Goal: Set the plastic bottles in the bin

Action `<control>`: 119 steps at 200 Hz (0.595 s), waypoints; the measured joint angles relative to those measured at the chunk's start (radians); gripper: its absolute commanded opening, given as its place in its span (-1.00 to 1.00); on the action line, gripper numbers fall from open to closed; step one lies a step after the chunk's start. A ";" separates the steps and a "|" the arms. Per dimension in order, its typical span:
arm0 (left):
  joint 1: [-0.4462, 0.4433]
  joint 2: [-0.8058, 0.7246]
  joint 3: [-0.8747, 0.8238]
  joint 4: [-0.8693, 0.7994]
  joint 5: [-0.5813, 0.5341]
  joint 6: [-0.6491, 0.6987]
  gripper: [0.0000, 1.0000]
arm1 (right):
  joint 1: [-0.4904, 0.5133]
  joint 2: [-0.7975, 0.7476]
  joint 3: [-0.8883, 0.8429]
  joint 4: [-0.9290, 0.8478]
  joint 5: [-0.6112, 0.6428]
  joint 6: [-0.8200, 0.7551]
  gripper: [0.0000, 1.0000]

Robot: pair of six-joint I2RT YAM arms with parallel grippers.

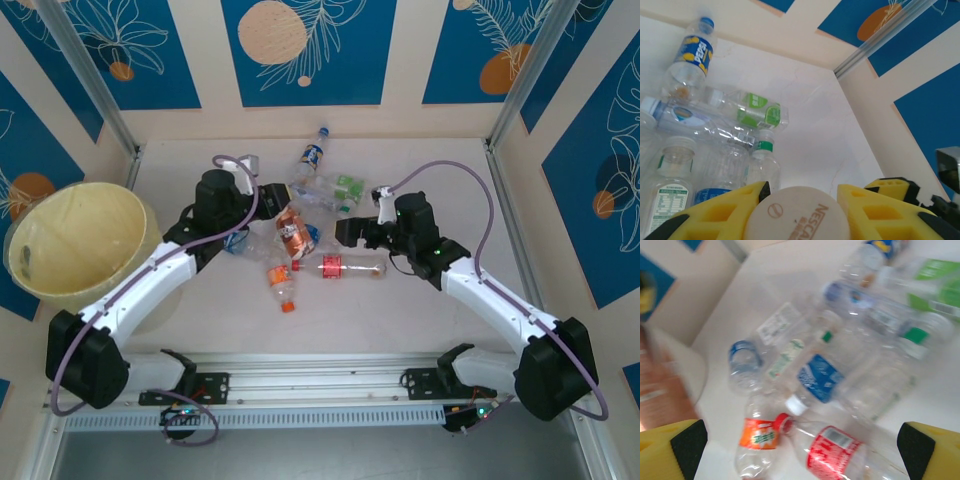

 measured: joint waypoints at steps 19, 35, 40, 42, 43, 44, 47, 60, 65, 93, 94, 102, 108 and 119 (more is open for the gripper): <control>0.014 -0.041 -0.001 -0.012 0.001 0.005 -1.00 | -0.021 0.018 -0.001 -0.034 0.096 0.073 0.99; 0.042 -0.076 -0.002 -0.014 0.023 0.001 -1.00 | -0.044 0.031 -0.008 -0.048 0.145 0.131 0.99; 0.053 -0.087 -0.002 -0.014 0.031 -0.001 -1.00 | -0.053 0.034 -0.014 -0.046 0.147 0.145 0.99; 0.058 -0.090 -0.002 -0.013 0.034 -0.003 -1.00 | -0.055 0.034 -0.015 -0.046 0.149 0.148 0.99; 0.059 -0.092 -0.002 -0.013 0.035 -0.003 -1.00 | -0.058 0.034 -0.017 -0.045 0.150 0.152 0.99; 0.062 -0.096 -0.002 -0.013 0.037 -0.003 -1.00 | -0.059 0.035 -0.018 -0.045 0.150 0.153 0.99; 0.068 -0.101 -0.002 -0.014 0.042 -0.003 -1.00 | -0.065 0.036 -0.023 -0.043 0.150 0.163 0.99; 0.090 -0.129 -0.002 -0.018 0.056 -0.004 -1.00 | -0.080 0.040 -0.040 -0.039 0.149 0.186 0.99; 0.097 -0.141 -0.001 -0.024 0.060 -0.003 -1.00 | -0.087 0.043 -0.045 -0.037 0.149 0.193 0.99; 0.114 -0.211 0.022 -0.093 0.060 0.018 -1.00 | -0.095 0.065 -0.046 -0.025 0.148 0.219 0.99; 0.114 -0.212 0.023 -0.095 0.059 0.019 -1.00 | -0.095 0.067 -0.046 -0.024 0.148 0.220 0.99; 0.116 -0.233 0.034 -0.113 0.054 0.026 -1.00 | -0.096 0.072 -0.045 -0.023 0.148 0.224 0.99; 0.117 -0.250 0.042 -0.125 0.051 0.031 -1.00 | -0.097 0.077 -0.045 -0.021 0.148 0.227 0.99; 0.118 -0.278 0.059 -0.147 0.043 0.036 -1.00 | -0.097 0.085 -0.045 -0.019 0.148 0.233 1.00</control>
